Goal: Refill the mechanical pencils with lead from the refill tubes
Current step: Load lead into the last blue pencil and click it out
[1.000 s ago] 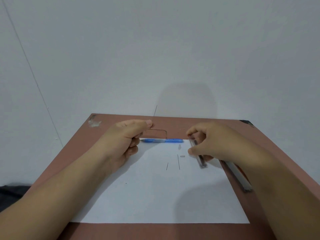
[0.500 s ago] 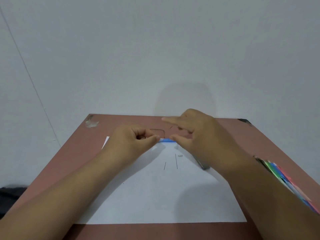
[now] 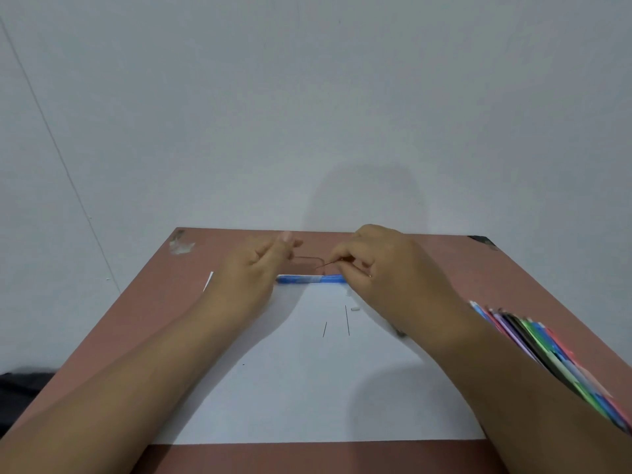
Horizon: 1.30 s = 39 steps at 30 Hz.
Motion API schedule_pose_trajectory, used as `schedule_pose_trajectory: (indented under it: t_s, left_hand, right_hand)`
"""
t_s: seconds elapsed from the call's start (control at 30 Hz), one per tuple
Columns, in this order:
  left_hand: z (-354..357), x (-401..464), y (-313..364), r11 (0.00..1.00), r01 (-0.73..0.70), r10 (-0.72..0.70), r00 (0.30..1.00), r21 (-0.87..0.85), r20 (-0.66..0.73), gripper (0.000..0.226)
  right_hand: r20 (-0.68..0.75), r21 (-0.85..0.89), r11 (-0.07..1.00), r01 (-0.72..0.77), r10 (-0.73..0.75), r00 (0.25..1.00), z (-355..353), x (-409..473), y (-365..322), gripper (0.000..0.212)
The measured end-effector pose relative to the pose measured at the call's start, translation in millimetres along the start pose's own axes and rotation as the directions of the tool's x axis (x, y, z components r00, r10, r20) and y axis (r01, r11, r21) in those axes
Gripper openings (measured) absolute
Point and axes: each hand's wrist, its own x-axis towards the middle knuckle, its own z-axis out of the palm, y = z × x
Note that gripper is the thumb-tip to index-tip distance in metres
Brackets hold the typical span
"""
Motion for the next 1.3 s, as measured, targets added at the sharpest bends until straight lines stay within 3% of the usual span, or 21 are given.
schedule_pose_trajectory:
  t_s: [0.07,0.13,0.23,0.33,0.5,0.63,0.77,0.87,0.97,1.07,1.17,1.3]
  left_hand:
    - [-1.3,5.6,-9.8,0.951,-0.131,0.116,0.991,0.281,0.069,0.018]
    - [1.4,5.5,-13.5,0.859,-0.243,0.167,0.965,0.451,0.202,0.019]
    - [5.8,5.1,-12.8,0.781,-0.284,0.155,0.951,0.557,0.268,0.026]
    - [6.0,6.5,-13.2,0.759,-0.266,0.167,0.962,0.594,0.217,0.024]
    - [1.0,7.4,-14.2,0.786,-0.188,0.113,0.98,0.588,0.163,0.007]
    - [-5.9,10.1,-18.6,0.849,-0.073,0.029,0.995,0.524,0.091,0.007]
    - [-8.0,8.1,-16.5,0.93,-0.055,0.031,0.997,0.364,0.069,0.014]
    - [-8.7,3.8,-11.3,0.953,-0.12,0.102,0.992,0.277,0.078,0.022]
    - [-10.7,0.3,-3.2,0.919,-0.285,0.256,0.957,0.274,0.137,0.033]
    - [-10.3,1.1,-5.4,0.934,-0.275,0.258,0.961,0.229,0.1,0.034]
    - [-7.3,1.3,-8.4,0.928,-0.323,0.309,0.946,0.186,0.099,0.055]
    - [-5.4,0.6,-8.8,0.916,-0.372,0.361,0.928,0.149,0.096,0.048]
  right_hand:
    - [-0.007,0.077,0.994,-0.077,0.078,0.997,-2.5,-0.5,-0.5,0.016]
    - [-0.02,0.176,0.973,-0.152,0.158,0.987,-4.7,-1.2,-1.3,0.016]
    - [-0.009,0.379,0.876,-0.297,0.325,0.946,-6.6,-1.4,-3.1,0.015]
    - [0.027,0.526,0.752,-0.398,0.453,0.891,-7.8,-0.4,-3.3,0.01]
    - [0.093,0.641,0.608,-0.469,0.544,0.834,-13.5,2.6,-5.2,0.006]
    - [0.136,0.707,0.514,-0.486,0.576,0.806,-15.0,3.6,-5.2,0.006]
    - [0.188,0.764,0.402,-0.505,0.61,0.77,-15.2,4.5,-3.6,0.006]
    - [0.202,0.811,0.338,-0.477,0.604,0.771,-16.2,4.4,-5.6,0.007]
    - [0.191,0.843,0.305,-0.443,0.6,0.777,-17.9,5.3,-8.5,0.008]
    - [0.187,0.877,0.263,-0.403,0.586,0.788,-20.6,5.4,-12.9,0.008]
    - [0.186,0.908,0.218,-0.357,0.552,0.812,-23.8,4.8,-19.7,0.007]
    - [0.187,0.936,0.18,-0.302,0.473,0.861,-29.4,2.9,-29.6,0.007]
